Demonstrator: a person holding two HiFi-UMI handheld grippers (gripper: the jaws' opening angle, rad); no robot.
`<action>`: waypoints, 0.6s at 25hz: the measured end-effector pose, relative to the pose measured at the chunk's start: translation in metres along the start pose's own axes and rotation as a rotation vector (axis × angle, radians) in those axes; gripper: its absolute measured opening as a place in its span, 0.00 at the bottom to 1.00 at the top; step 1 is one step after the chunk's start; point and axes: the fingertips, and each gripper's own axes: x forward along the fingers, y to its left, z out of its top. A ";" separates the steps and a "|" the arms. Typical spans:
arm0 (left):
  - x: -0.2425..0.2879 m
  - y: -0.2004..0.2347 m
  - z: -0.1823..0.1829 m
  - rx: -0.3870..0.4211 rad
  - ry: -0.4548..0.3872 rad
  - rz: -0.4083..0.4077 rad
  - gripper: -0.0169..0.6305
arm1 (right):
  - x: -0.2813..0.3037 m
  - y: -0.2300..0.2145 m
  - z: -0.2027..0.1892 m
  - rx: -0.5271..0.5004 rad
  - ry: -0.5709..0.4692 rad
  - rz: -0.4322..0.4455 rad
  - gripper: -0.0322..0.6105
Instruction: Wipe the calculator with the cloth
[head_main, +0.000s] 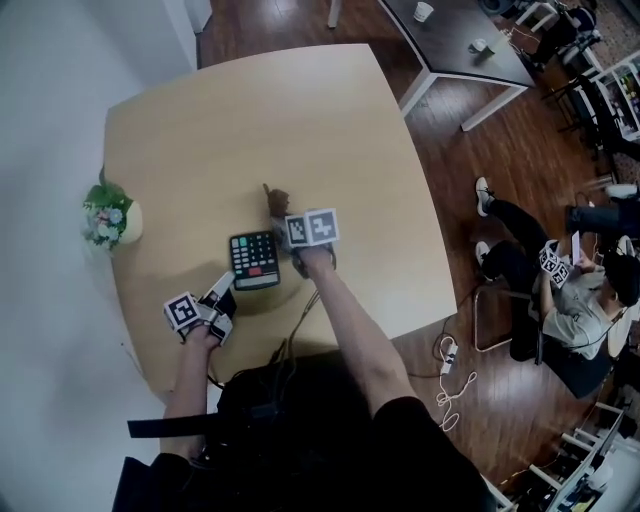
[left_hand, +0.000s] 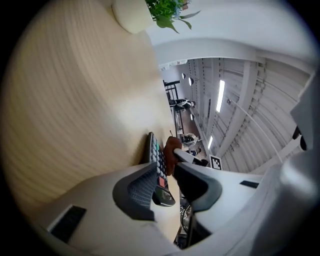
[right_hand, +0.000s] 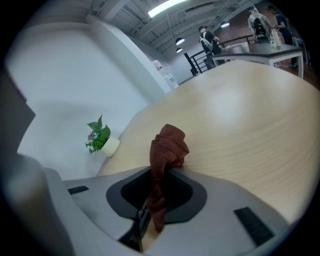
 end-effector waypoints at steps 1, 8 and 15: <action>0.000 0.000 -0.001 -0.020 -0.012 0.000 0.20 | 0.005 0.002 -0.007 0.022 0.022 0.012 0.16; -0.003 0.006 0.002 -0.119 -0.101 0.013 0.20 | -0.035 0.022 -0.074 0.189 0.043 0.082 0.16; -0.003 0.011 0.004 -0.099 -0.102 0.015 0.20 | -0.083 0.042 -0.145 0.243 0.123 0.128 0.15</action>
